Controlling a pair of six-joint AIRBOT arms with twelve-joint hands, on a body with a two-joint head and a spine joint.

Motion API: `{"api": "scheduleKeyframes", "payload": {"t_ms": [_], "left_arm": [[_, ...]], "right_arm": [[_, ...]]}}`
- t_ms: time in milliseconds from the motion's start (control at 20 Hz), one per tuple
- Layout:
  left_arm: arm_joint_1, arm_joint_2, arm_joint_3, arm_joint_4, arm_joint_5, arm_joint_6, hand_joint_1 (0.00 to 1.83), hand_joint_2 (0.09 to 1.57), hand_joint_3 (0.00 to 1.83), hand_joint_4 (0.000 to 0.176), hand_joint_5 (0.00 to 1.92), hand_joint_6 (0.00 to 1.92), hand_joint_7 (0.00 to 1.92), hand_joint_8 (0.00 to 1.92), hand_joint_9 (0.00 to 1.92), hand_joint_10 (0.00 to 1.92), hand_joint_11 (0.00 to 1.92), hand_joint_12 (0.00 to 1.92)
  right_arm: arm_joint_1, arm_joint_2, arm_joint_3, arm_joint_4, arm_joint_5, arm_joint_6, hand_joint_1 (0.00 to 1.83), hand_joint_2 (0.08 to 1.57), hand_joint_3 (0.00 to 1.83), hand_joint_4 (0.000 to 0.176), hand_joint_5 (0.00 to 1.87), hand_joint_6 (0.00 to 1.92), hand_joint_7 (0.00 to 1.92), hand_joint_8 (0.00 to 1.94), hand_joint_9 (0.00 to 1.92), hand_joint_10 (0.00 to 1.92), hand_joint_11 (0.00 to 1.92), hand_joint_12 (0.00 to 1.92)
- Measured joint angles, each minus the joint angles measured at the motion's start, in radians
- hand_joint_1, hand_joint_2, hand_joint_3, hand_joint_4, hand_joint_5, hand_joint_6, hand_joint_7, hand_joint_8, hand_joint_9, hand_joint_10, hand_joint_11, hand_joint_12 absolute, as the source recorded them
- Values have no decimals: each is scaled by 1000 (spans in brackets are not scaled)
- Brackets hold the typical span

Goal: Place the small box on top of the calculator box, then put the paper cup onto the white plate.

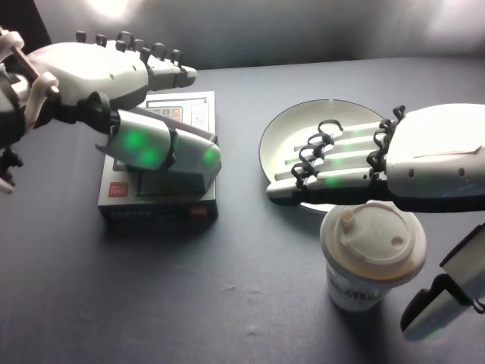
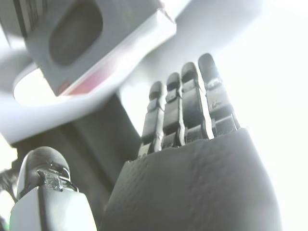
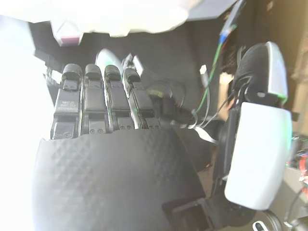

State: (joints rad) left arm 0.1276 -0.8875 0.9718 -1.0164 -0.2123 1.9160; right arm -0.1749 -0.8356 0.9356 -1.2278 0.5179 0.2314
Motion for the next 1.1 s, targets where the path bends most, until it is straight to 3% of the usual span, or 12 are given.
{"api": "scheduleKeyframes", "payload": {"t_ms": [50, 150, 250, 450, 600, 750, 850, 950, 1100], "left_arm": [[1, 21, -24, 26, 8, -26, 3, 975, 4, 0, 112, 0, 118, 1, 122, 3, 0, 330], [30, 68, -76, 171, 13, -181, 1, 978, 5, 0, 107, 0, 118, 2, 120, 3, 0, 325], [84, 110, -126, 320, -1, -363, 7, 986, 4, 0, 130, 2, 146, 3, 140, 2, 0, 354], [203, 210, -203, 721, -105, -772, 19, 992, 2, 0, 122, 1, 134, 4, 134, 3, 0, 358], [303, 283, -244, 968, -188, -998, 62, 976, 0, 0, 163, 8, 175, 8, 164, 6, 0, 429], [381, 331, -284, 1202, -282, -1147, 92, 972, 2, 0, 177, 1, 180, 0, 171, 0, 0, 447], [423, 360, -294, 1320, -359, -1211, 105, 975, 2, 0, 166, 0, 172, 1, 161, 1, 0, 409], [418, 384, -304, 1403, -396, -1212, 99, 977, 1, 0, 182, 4, 193, 5, 184, 6, 0, 446], [414, 388, -322, 1464, -418, -1198, 99, 992, 4, 0, 158, 6, 171, 6, 158, 3, 0, 352]], "right_arm": [[0, 0, 0, 0, -2, 1, 810, 755, 0, 0, 0, 0, 0, 0, 0, 0, 0, 0], [0, 0, 0, -4, 0, 2, 836, 777, 1, 0, 0, 0, 0, 0, 0, 0, 0, 0], [-6, 0, 0, -6, -2, 5, 1005, 791, 4, 0, 0, 0, 0, 0, 0, 0, 0, 0], [-12, 0, 0, -13, -13, 8, 1199, 777, 0, 0, 0, 0, 0, 0, 0, 0, 0, 0], [-18, -2, 0, -78, -23, 57, 1215, 830, 18, 0, 0, 0, 0, 0, 0, 0, 0, 0], [-18, -3, 0, -81, -19, 66, 1223, 930, 54, 0, 0, 0, 0, 0, 0, 0, 0, 0], [-18, -3, 0, -103, -21, 87, 1237, 919, 40, 0, 0, 0, 0, 0, 0, 0, 0, 0], [-18, -8, 5, -111, -21, 91, 1221, 916, 31, 0, 0, 0, 0, 0, 0, 0, 0, 0], [-18, -17, 8, -111, -20, 106, 1249, 938, 32, 0, 0, 0, 0, 0, 0, 0, 0, 0]]}}
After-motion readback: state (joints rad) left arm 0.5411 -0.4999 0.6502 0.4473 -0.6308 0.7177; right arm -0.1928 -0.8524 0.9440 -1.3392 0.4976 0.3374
